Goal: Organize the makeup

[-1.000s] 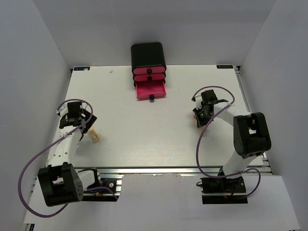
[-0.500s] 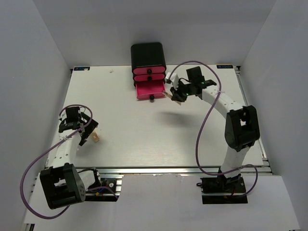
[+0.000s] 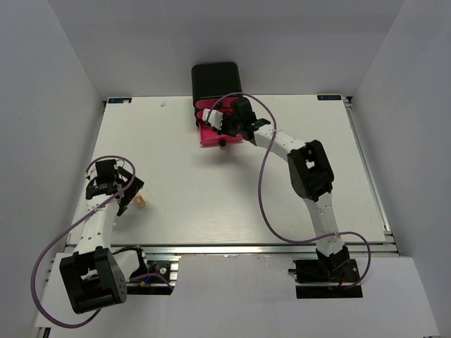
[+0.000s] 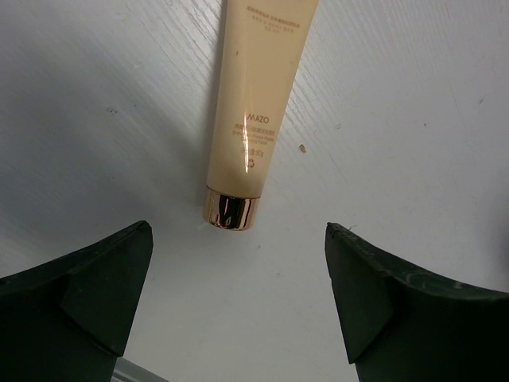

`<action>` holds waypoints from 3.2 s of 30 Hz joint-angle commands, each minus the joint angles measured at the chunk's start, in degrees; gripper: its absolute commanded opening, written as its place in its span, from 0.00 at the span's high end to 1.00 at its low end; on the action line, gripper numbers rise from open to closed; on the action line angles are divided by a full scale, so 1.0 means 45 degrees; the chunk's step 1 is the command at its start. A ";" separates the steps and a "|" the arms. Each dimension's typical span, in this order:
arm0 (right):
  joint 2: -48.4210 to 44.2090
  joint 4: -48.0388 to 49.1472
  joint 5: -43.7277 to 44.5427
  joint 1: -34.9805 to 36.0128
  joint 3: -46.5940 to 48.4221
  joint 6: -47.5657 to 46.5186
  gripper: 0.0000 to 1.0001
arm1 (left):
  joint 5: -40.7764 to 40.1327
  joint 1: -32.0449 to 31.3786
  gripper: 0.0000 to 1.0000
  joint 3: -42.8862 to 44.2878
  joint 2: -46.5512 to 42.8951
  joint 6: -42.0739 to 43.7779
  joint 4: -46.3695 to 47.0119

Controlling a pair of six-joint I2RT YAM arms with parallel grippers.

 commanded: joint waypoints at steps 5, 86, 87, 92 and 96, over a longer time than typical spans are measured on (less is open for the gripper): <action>0.0828 0.1651 0.1708 0.0090 0.1522 -0.0928 0.44 | -0.0160 0.0120 0.02 0.0106 -0.0293 0.0052 -0.0281; -1.1907 0.1672 -0.4932 -0.5085 -1.0725 1.0282 0.49 | -0.0316 -0.8688 0.87 0.7778 1.2753 -1.4829 1.3665; -1.1946 0.1691 -0.4933 -0.5086 -1.0764 1.0282 0.50 | -0.0297 -0.8707 0.83 0.7955 1.3064 -1.4908 1.3664; -1.1946 0.1711 -0.4991 -0.5144 -1.0804 1.0282 0.50 | -0.0160 -0.8746 0.42 0.9127 1.3613 -1.4812 1.3314; -1.1966 0.1692 -0.5049 -0.5144 -1.0823 1.0263 0.49 | 0.0015 -0.8727 0.29 0.9188 1.3556 -1.4695 1.3274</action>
